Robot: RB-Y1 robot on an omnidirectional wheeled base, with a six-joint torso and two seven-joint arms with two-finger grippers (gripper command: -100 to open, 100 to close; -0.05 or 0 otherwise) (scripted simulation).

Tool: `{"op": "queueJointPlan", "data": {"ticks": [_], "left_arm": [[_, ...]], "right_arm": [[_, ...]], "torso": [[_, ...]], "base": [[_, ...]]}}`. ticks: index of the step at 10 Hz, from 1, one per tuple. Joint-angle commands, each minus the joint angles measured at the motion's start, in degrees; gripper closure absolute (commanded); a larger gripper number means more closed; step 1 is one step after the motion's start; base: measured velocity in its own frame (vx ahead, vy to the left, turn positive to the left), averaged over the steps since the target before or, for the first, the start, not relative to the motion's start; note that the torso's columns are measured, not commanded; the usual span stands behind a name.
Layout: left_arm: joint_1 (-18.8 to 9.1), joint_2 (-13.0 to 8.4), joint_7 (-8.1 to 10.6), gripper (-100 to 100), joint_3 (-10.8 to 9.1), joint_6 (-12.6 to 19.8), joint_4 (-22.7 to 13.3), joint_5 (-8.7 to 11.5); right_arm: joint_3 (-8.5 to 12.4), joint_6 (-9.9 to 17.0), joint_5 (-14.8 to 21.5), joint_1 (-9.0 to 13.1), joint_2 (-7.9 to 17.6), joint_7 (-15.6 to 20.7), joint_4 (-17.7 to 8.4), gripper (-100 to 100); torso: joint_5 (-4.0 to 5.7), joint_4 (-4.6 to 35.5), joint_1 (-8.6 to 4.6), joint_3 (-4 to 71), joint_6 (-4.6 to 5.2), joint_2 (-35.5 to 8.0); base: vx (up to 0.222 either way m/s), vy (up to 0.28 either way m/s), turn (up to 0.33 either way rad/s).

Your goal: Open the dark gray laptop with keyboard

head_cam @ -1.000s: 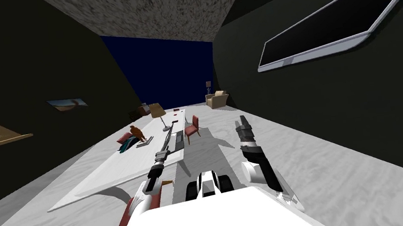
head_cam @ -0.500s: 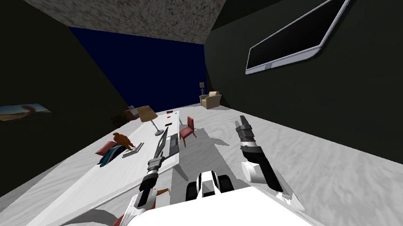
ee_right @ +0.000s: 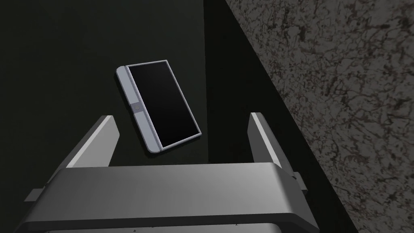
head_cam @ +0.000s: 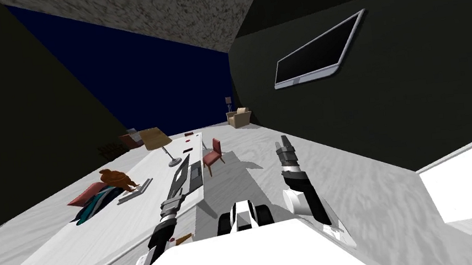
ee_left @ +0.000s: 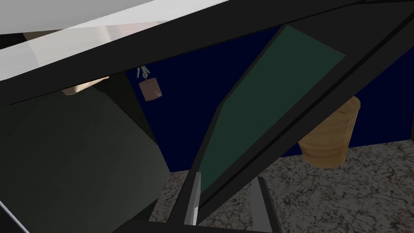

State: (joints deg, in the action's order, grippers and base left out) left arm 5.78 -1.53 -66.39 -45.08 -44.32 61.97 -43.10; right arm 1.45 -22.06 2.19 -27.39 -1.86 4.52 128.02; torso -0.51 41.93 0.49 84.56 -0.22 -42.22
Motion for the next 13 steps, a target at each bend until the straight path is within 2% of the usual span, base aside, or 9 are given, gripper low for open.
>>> {"op": "queueJointPlan", "data": {"ticks": [1, 3, 4, 5, 6, 7, 9, 11, 13], "left_arm": [[2.84, 1.86, -1.45, 100, -4.46, -0.61, 1.60, -2.96], [4.10, 1.86, -1.45, 100, -8.28, -0.61, 1.60, -2.96], [2.76, 0.76, -1.86, 100, -7.20, -1.88, 0.07, -2.56], [3.05, -0.95, 1.06, 100, -4.49, 0.96, -1.30, -5.49], [3.05, -0.95, 2.63, 100, -2.94, 2.37, -1.30, -7.09], [3.53, -3.34, 4.19, -100, -3.13, 3.53, 1.16, -5.96], [3.36, -5.92, 6.66, -100, -2.13, 5.89, 1.96, -5.94], [3.27, -7.21, 7.89, -100, -1.64, 7.08, 2.36, -5.93], [3.10, -9.79, 10.35, -100, -0.65, 9.44, 3.15, -5.92]], "right_arm": [[0.00, 0.00, 0.00, 0.00, 0.00, 0.00, 0.00, 0], [0.00, 0.00, 0.00, 0.00, 0.00, 0.00, 0.00, 0], [0.01, 0.00, 0.00, -0.02, 0.00, 0.00, 0.00, 0], [0.01, 0.00, 0.00, -0.01, 0.00, 0.00, 0.00, 0], [0.00, 0.00, 0.00, 0.01, 0.00, 0.00, 0.00, 0], [0.01, 0.00, 0.00, 0.01, 0.00, 0.00, 0.00, 0], [0.00, 0.00, 0.00, -0.01, -0.01, 0.00, 0.00, 0], [-0.01, 0.00, 0.00, 0.00, -0.01, 0.00, 0.00, 0], [0.00, 0.00, 0.00, -0.01, -0.01, 0.00, 0.00, 0]], "torso": [[0.11, 0.05, 0.10, 0.01, -0.18, 0.02], [0.10, 0.07, 0.11, 0.05, -0.07, 0.10], [0.19, 0.11, 0.09, 0.03, -0.26, 0.00], [0.25, 0.24, -0.05, -0.01, 0.03, -0.01], [0.05, 0.25, 0.11, -0.04, 0.52, 0.12], [-0.14, 0.14, 0.33, 0.09, 0.57, 0.38], [0.51, 0.26, -0.71, 0.15, 0.25, 0.19], [0.65, 0.42, -0.72, -0.02, 0.22, -0.13], [0.56, 0.42, -0.44, -0.01, 0.21, -0.12]], "base": [[-0.007, 0.003, -0.402], [0.002, 0.007, -0.128], [0.001, -0.006, 0.018], [-0.054, 0.037, -0.167], [-0.074, 0.075, -0.130], [-0.071, -0.025, -0.077], [-0.063, -0.112, -0.037], [-0.040, -0.083, -0.023], [-0.031, -0.049, -0.034]]}}
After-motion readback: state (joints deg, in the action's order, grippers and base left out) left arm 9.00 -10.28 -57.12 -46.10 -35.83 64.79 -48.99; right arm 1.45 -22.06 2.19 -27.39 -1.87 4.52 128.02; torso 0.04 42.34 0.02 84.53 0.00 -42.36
